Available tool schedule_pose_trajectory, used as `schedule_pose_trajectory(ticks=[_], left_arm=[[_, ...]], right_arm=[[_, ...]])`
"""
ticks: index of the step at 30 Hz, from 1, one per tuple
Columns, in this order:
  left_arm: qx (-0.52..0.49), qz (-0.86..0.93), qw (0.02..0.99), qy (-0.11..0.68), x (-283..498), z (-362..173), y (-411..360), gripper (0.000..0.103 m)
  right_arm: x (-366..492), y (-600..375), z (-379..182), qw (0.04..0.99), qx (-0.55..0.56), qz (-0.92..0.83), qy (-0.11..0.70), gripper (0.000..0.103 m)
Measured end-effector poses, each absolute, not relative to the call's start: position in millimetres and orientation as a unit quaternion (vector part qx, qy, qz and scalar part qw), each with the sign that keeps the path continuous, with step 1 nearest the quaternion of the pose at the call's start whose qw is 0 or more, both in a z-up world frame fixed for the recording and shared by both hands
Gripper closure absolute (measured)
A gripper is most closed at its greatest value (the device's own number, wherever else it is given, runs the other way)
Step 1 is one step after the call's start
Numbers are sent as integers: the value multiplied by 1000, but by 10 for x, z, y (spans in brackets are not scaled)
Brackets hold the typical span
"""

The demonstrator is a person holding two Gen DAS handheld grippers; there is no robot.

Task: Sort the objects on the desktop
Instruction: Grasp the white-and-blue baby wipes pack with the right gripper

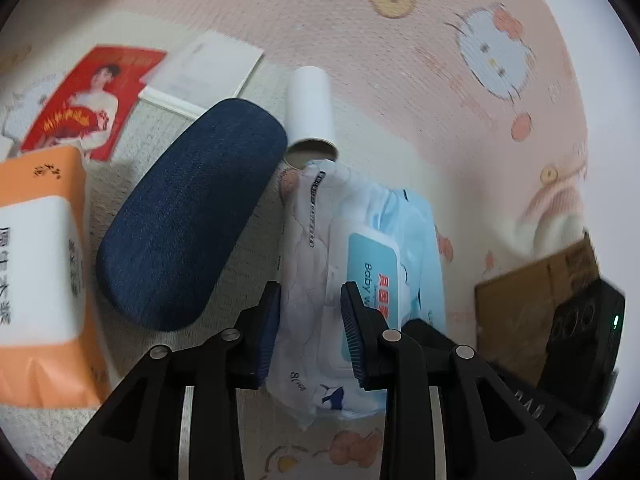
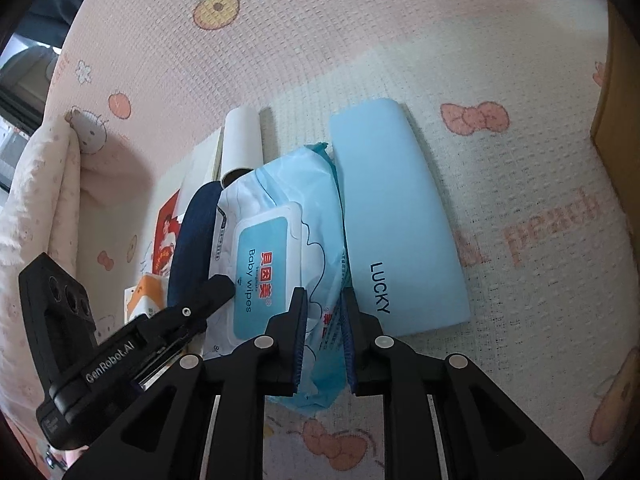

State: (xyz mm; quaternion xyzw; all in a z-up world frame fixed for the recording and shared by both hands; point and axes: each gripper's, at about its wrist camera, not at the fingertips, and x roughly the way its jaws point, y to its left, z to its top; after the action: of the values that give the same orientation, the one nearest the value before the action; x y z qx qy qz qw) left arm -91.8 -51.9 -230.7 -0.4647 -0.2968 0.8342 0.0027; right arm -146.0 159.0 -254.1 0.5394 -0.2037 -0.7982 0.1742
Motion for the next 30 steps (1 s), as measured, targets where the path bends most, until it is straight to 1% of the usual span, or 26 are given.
schedule_pose_trajectory(ticks=[3,7,11,13,15,16,19,20,22,23,24,25,26,30], left_arm=[[-461,841,0,-282,-742,-2292,-411,70],[-466,832,10,-301,-513,-2312,-381,70],[-477,827,22,-297,-360,-2306,-359,70],[-478,826,25,-296,-294,-2308,-359,70],[-476,824,29,-307,-232,-2331,-388,70],[-477,820,30,-316,-226,-2346,-406,68],[-494,797,31,-346,-269,-2383,-470,66],[-500,791,30,-351,-290,-2383,-494,66],[-499,791,29,-352,-324,-2346,-524,64],[-494,795,31,-350,-339,-2314,-538,62],[-489,800,34,-347,-365,-2284,-553,56],[-486,802,36,-346,-382,-2271,-566,53],[-484,804,38,-344,-418,-2264,-578,53],[-488,799,44,-349,-542,-2307,-592,53]], right_arm=[[-1353,1614,-2539,178,538,-796,-213,90],[-1168,1563,-2480,187,538,-804,-173,90],[-1012,1598,-2464,194,550,-794,-169,90],[-908,1599,-2447,202,555,-792,-152,90],[-809,1564,-2427,212,556,-794,-126,90],[-778,1559,-2415,216,555,-795,-117,90],[-782,1605,-2429,211,559,-792,-126,89],[-816,1629,-2429,205,558,-793,-131,88],[-881,1653,-2415,197,556,-797,-130,80],[-927,1670,-2401,199,554,-797,-133,72],[-966,1686,-2393,201,552,-797,-141,66],[-1001,1687,-2393,202,551,-796,-149,63],[-1043,1693,-2402,204,552,-793,-158,61],[-1172,1630,-2488,203,566,-781,-168,60]])
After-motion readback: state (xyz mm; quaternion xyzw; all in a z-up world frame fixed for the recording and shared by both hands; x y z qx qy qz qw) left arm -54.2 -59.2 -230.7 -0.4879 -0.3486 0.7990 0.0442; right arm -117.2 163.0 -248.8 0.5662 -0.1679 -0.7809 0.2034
